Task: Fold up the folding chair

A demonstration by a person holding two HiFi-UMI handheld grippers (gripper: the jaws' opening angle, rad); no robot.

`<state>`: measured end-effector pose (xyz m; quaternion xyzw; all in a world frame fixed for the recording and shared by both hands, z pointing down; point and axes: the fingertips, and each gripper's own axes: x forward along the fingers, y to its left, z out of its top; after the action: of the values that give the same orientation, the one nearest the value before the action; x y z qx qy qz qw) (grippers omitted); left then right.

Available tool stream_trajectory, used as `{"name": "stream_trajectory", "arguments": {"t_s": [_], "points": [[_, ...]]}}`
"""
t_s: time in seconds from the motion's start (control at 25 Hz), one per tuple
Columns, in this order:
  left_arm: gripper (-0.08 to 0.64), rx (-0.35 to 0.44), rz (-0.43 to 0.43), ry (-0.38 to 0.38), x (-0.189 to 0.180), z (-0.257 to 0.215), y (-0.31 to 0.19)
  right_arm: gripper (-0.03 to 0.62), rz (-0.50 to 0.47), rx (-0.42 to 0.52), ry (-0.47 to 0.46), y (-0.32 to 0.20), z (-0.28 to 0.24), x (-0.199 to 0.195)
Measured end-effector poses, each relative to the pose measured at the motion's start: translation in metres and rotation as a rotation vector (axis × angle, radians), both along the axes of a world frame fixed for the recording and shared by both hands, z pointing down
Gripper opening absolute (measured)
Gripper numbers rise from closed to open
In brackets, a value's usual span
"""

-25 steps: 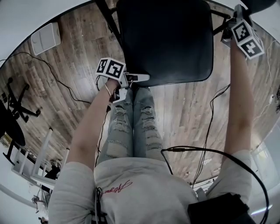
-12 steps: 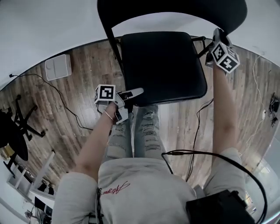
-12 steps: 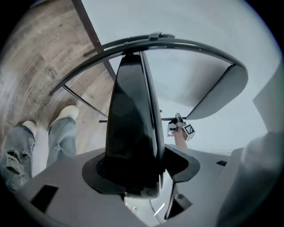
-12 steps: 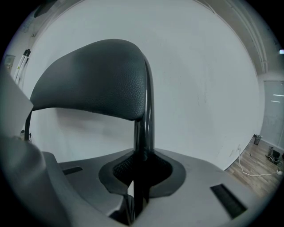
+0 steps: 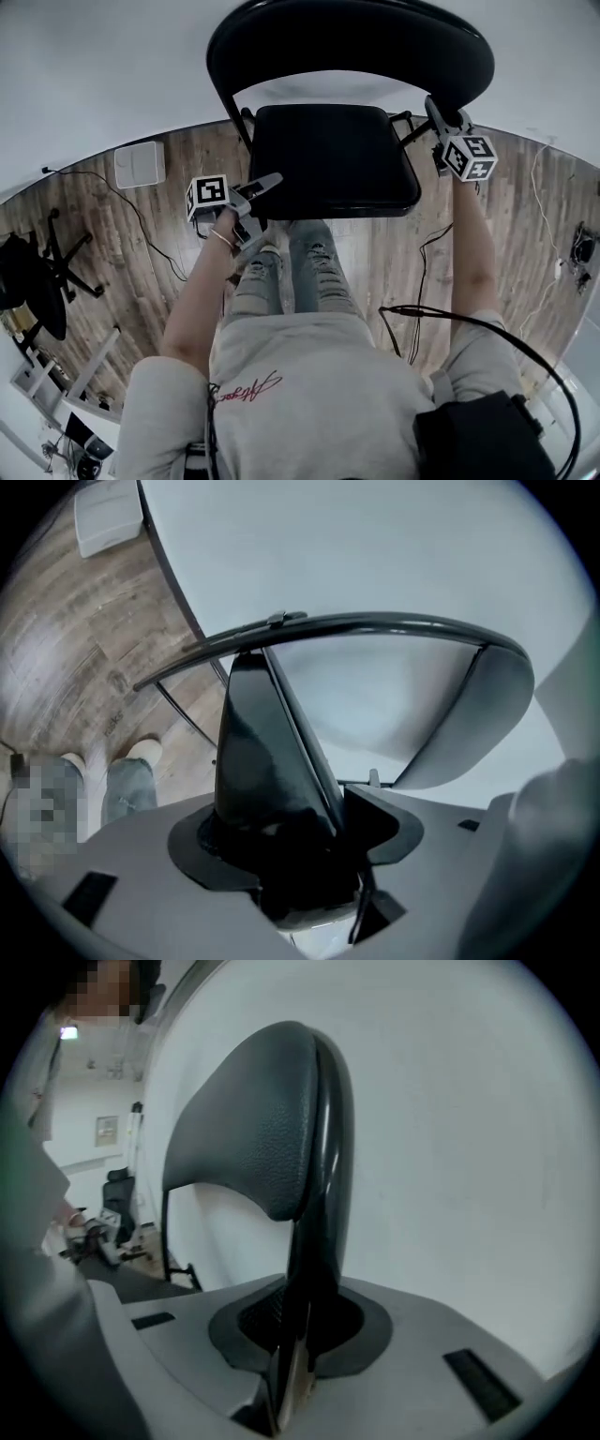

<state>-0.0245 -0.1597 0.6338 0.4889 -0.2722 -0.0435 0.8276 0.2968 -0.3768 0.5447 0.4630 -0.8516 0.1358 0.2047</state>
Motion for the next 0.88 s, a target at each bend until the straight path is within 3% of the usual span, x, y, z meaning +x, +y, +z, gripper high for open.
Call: {"name": "stream_trajectory", "arguments": {"t_s": [0.08, 0.16, 0.32, 0.44, 0.6, 0.76, 0.88], "points": [[0.310, 0.018, -0.080, -0.049, -0.010, -0.010, -0.030, 0.046, -0.140, -0.028, 0.052, 0.001, -0.004, -0.011], [0.310, 0.027, -0.185, -0.106, -0.020, -0.018, -0.059, 0.040, -0.205, -0.033, 0.122, 0.001, -0.007, -0.018], [0.311, 0.008, -0.397, -0.174, -0.036, -0.034, -0.110, 0.040, -0.151, -0.009, 0.151, -0.008, -0.015, -0.020], [0.313, -0.008, -0.497, -0.186, -0.040, -0.046, -0.151, 0.037, -0.102, 0.014, 0.117, -0.019, -0.026, -0.017], [0.311, -0.026, -0.620, -0.203, -0.048, -0.059, -0.193, 0.034, -0.168, -0.016, 0.007, -0.023, -0.033, -0.027], [0.313, -0.059, -0.663, -0.234, -0.051, -0.063, -0.211, 0.034, -0.259, -0.026, -0.039, -0.023, -0.038, -0.033], [0.313, -0.070, -0.653, -0.240, -0.048, -0.063, -0.215, 0.035, -0.262, -0.018, -0.038, -0.025, -0.039, -0.031]]}}
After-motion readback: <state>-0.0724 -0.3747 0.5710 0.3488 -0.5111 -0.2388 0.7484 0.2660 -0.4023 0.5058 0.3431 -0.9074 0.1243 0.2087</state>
